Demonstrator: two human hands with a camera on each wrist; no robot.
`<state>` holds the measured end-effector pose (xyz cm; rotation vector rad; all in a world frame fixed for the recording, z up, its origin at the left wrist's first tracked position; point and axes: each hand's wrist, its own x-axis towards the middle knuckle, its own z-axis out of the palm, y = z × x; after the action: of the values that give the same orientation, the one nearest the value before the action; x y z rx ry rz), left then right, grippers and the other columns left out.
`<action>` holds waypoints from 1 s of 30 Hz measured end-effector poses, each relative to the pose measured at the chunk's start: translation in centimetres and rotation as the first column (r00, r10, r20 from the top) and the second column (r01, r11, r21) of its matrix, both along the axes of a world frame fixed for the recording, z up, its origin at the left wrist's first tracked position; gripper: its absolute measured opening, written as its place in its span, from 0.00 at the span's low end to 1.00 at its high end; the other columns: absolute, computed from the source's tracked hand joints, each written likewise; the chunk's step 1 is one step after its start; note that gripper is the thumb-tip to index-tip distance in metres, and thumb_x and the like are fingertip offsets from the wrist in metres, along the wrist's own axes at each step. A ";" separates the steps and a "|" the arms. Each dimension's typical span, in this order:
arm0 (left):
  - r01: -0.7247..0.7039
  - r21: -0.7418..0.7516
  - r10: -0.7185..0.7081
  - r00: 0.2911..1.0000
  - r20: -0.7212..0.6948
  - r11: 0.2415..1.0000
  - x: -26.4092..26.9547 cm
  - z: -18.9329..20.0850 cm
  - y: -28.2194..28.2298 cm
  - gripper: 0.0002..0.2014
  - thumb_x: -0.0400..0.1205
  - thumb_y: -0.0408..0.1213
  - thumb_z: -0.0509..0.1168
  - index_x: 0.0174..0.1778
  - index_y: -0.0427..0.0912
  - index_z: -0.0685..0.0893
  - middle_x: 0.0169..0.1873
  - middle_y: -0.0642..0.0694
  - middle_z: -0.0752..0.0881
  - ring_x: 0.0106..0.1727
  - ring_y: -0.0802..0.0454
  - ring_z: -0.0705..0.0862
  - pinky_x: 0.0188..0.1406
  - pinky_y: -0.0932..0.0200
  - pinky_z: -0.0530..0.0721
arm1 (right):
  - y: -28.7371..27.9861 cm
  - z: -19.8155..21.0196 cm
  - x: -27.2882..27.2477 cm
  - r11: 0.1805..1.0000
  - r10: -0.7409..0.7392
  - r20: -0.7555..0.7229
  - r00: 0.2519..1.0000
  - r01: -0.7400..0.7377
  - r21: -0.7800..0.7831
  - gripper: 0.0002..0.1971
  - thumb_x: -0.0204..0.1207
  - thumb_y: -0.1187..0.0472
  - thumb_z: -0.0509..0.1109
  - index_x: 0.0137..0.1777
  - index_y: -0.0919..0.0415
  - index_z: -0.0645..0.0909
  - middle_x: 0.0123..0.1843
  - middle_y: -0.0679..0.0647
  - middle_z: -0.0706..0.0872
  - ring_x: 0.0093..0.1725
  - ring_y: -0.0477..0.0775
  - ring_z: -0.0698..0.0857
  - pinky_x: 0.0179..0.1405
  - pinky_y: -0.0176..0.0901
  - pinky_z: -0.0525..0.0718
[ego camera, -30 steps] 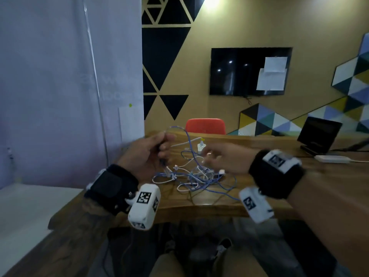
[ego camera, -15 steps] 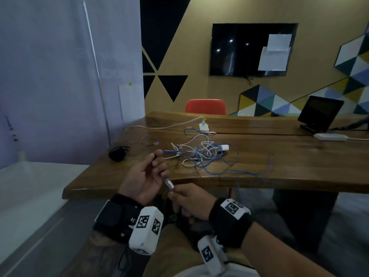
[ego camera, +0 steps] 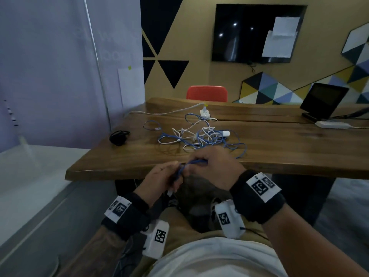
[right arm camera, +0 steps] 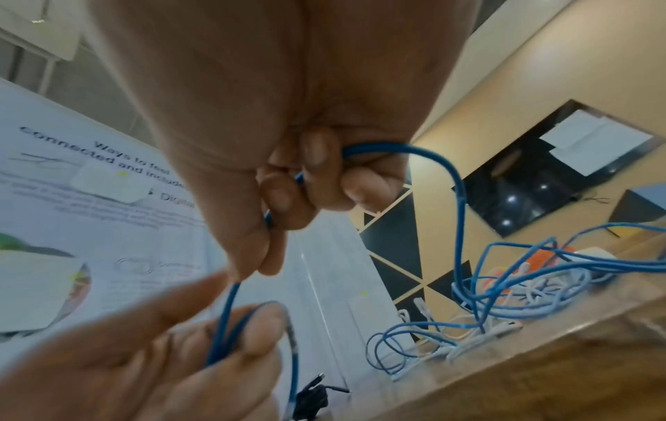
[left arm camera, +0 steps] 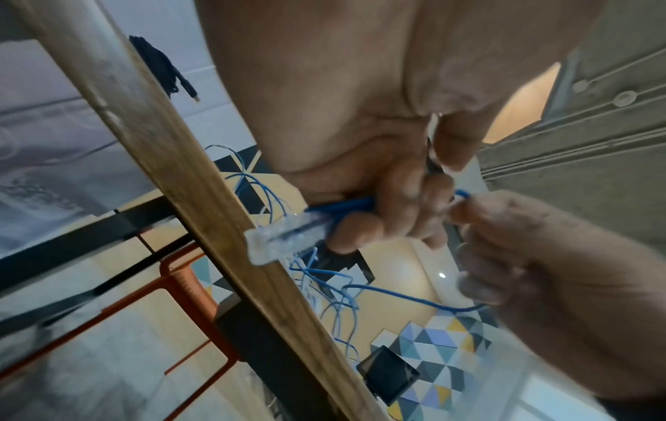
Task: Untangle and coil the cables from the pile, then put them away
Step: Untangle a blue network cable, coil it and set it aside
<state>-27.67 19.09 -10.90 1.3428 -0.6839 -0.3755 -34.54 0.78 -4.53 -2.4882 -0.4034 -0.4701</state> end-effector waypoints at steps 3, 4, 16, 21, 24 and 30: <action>-0.037 0.051 0.034 0.997 0.073 0.998 -0.9 0.7 -0.2 0.18 0.84 0.47 0.60 0.33 0.39 0.82 0.22 0.48 0.74 0.22 0.54 0.66 0.22 0.59 0.63 | -0.9 0.0 1.0 0.994 0.024 -0.112 0.993 -0.012 0.106 0.10 0.76 0.46 0.76 0.42 0.51 0.89 0.33 0.45 0.86 0.32 0.39 0.80 0.37 0.41 0.80; -0.065 0.070 0.058 0.993 0.100 0.995 -1.1 0.8 -0.1 0.19 0.86 0.46 0.60 0.32 0.39 0.78 0.20 0.51 0.71 0.21 0.54 0.64 0.21 0.59 0.62 | -0.9 0.1 1.6 0.992 0.011 -0.152 0.988 0.009 0.128 0.14 0.77 0.42 0.74 0.42 0.53 0.89 0.31 0.47 0.84 0.30 0.41 0.79 0.35 0.42 0.78; -0.275 0.067 0.278 0.959 -0.054 0.959 2.0 -1.7 0.3 0.19 0.90 0.39 0.55 0.31 0.40 0.73 0.18 0.51 0.64 0.19 0.54 0.61 0.19 0.63 0.62 | 0.6 -1.3 17.4 0.841 -0.374 -0.350 0.859 0.155 -0.519 0.16 0.82 0.50 0.65 0.57 0.61 0.86 0.52 0.58 0.89 0.49 0.60 0.88 0.42 0.47 0.84; -0.292 0.052 0.297 0.947 -0.126 0.955 2.6 -2.3 0.0 0.20 0.90 0.41 0.55 0.31 0.40 0.73 0.16 0.52 0.64 0.17 0.54 0.61 0.18 0.64 0.62 | 0.3 -0.9 17.8 0.883 -0.362 -0.223 0.905 0.257 -0.393 0.09 0.81 0.56 0.68 0.54 0.51 0.89 0.47 0.47 0.89 0.48 0.56 0.88 0.45 0.46 0.87; -0.318 0.015 0.316 0.935 -0.163 0.948 2.9 -2.0 -0.5 0.20 0.90 0.40 0.55 0.31 0.40 0.73 0.17 0.52 0.63 0.17 0.56 0.60 0.16 0.65 0.61 | -0.6 1.2 17.8 0.932 -0.333 -0.086 0.939 0.342 0.119 0.15 0.81 0.66 0.66 0.55 0.47 0.90 0.48 0.46 0.86 0.43 0.50 0.85 0.37 0.34 0.77; -0.324 0.015 0.322 0.932 -0.164 0.946 2.9 -1.4 -1.4 0.20 0.90 0.41 0.55 0.31 0.41 0.75 0.15 0.52 0.65 0.14 0.55 0.62 0.15 0.65 0.59 | -2.6 5.4 16.8 0.823 -0.272 0.146 0.951 0.152 0.547 0.26 0.77 0.80 0.61 0.61 0.53 0.89 0.52 0.51 0.91 0.39 0.46 0.90 0.40 0.45 0.90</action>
<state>-24.76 17.67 -12.28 1.3677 -0.3180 -0.2125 -17.70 -1.85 0.89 -1.9465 -0.0529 -0.8305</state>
